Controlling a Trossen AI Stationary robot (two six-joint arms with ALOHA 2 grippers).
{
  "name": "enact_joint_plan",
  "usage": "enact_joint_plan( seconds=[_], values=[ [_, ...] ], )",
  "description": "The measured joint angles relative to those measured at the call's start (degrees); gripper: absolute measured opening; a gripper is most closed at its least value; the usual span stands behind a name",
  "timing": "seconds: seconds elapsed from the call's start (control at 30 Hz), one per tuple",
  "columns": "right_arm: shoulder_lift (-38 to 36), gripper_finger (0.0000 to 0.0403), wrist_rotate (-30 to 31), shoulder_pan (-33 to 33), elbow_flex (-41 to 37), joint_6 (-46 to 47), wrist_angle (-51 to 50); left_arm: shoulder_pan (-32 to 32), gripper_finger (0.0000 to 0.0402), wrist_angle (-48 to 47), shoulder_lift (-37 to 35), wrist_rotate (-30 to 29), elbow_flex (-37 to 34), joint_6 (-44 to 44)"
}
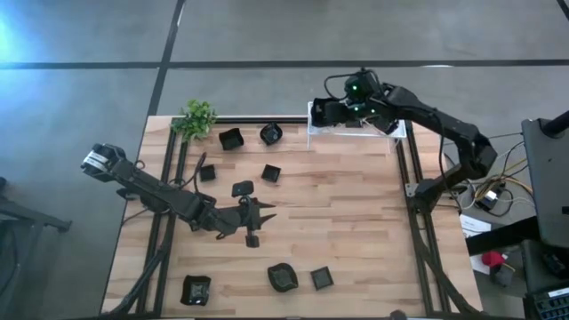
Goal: Pick & Place Mini shaped plates
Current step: Stack the black distorted square plate on top of the black distorted square plate on the shelf
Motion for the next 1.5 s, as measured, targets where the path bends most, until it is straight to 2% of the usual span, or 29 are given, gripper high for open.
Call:
enact_joint_plan(
  seconds=[0.37, 1.5],
  values=[
    [1.31, 0.0008, 0.61, -0.69, -0.13, -3.44, 0.63, 0.0, 0.0103, 0.01, 0.0, 0.01, 0.0, -0.01],
    [1.27, 0.0009, 0.54, -0.48, -0.61, -3.89, 0.69, 0.0, 0.0103, -0.01, 0.0, 0.03, 0.0, -0.42]
  ],
)
